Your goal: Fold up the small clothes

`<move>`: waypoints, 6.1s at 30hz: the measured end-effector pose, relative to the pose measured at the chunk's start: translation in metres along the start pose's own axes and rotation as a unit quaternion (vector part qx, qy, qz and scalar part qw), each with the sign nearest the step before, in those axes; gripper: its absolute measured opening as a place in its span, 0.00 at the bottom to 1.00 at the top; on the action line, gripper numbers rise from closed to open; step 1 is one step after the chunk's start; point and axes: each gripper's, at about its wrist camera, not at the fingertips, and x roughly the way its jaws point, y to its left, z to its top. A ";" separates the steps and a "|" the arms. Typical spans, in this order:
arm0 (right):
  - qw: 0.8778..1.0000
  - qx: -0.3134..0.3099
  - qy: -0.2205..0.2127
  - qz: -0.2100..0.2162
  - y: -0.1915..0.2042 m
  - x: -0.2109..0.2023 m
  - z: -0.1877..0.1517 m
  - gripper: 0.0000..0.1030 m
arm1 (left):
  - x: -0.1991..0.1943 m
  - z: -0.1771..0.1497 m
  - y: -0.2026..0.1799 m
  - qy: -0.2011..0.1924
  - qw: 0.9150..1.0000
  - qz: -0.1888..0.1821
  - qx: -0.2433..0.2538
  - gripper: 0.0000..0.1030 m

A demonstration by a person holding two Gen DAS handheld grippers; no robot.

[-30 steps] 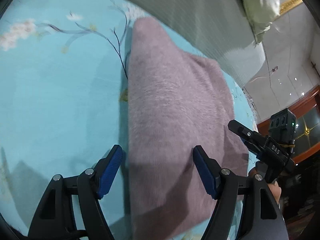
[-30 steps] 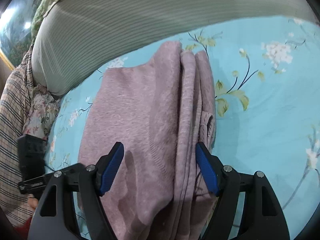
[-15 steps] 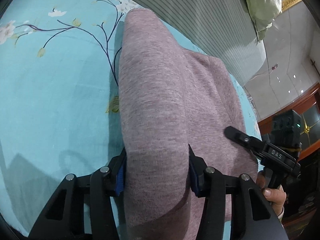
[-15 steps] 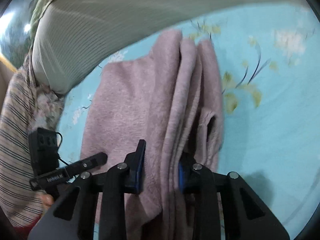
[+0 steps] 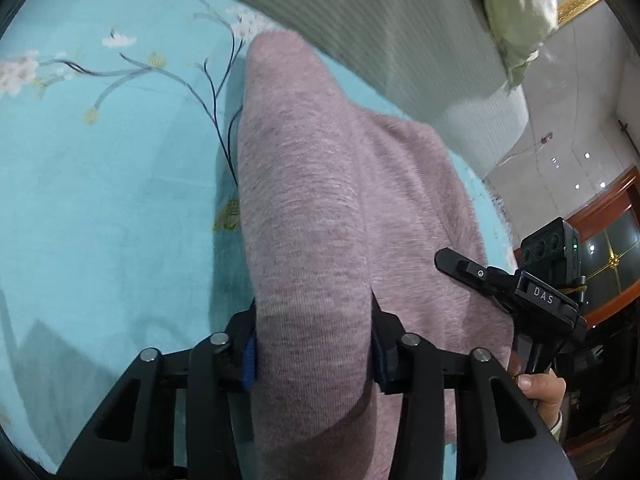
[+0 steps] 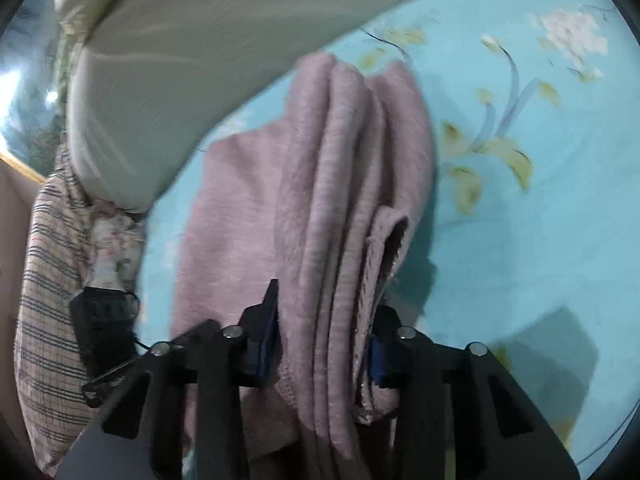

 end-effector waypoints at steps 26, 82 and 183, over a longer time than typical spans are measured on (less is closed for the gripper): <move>0.997 -0.057 0.054 0.018 0.085 0.046 -0.118 0.47 | -0.184 -0.143 0.072 -0.079 0.990 0.094 -0.069 0.52; 0.988 -0.150 0.016 0.034 0.120 0.058 -0.074 0.07 | -0.203 -0.167 0.029 -0.066 0.997 0.044 0.014 0.36; 0.974 -0.200 0.046 -0.101 0.062 0.017 -0.203 0.29 | -0.188 -0.245 0.000 -0.014 0.978 0.196 0.063 0.07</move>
